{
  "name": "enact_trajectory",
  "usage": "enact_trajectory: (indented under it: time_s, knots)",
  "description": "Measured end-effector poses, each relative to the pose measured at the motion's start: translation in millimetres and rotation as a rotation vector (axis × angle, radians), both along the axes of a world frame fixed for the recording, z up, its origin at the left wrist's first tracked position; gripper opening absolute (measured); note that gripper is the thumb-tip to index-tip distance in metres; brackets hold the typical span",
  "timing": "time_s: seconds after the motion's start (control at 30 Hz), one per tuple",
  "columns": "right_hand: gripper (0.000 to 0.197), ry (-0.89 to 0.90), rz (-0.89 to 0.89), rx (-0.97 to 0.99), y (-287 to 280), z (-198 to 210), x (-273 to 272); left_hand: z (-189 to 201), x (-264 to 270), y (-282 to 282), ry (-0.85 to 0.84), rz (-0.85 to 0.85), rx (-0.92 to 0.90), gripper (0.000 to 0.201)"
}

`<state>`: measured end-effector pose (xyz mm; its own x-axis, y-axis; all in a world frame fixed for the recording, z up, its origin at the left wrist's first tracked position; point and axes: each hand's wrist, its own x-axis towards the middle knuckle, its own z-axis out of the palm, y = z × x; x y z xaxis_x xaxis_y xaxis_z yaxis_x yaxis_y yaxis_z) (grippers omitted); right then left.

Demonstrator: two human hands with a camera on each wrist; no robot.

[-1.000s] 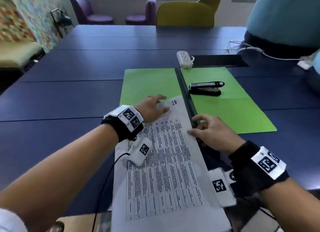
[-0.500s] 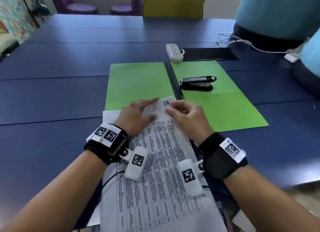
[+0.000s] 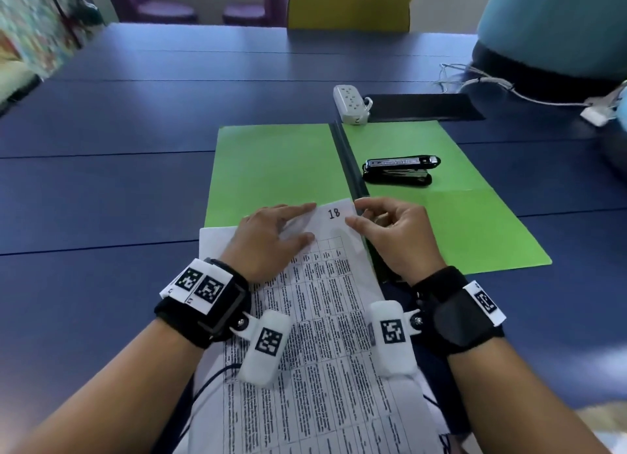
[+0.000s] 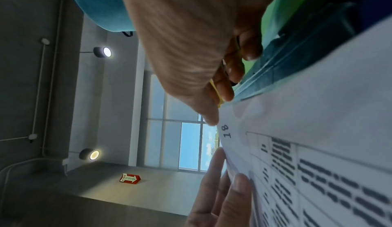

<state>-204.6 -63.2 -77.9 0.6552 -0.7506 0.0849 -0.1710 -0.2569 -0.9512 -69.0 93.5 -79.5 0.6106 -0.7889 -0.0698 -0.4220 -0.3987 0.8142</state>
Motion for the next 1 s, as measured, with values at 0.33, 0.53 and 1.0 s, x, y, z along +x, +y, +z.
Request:
enact_trajectory:
  time_s: [0.33,0.53,1.0]
  knots:
    - [0.02,-0.036,0.025,0.052,2.5,0.4,-4.0,-1.1,-1.1,1.6,0.135,0.032,-0.111,0.04]
    - [0.013,-0.05,0.009,0.04,1.7,-2.8,-3.4,0.7,-2.1,2.5,0.13,0.042,-0.141,0.037]
    - [0.012,0.018,0.194,0.013,6.9,0.8,-6.8,-4.1,1.8,1.5,0.166,0.087,-0.211,0.038]
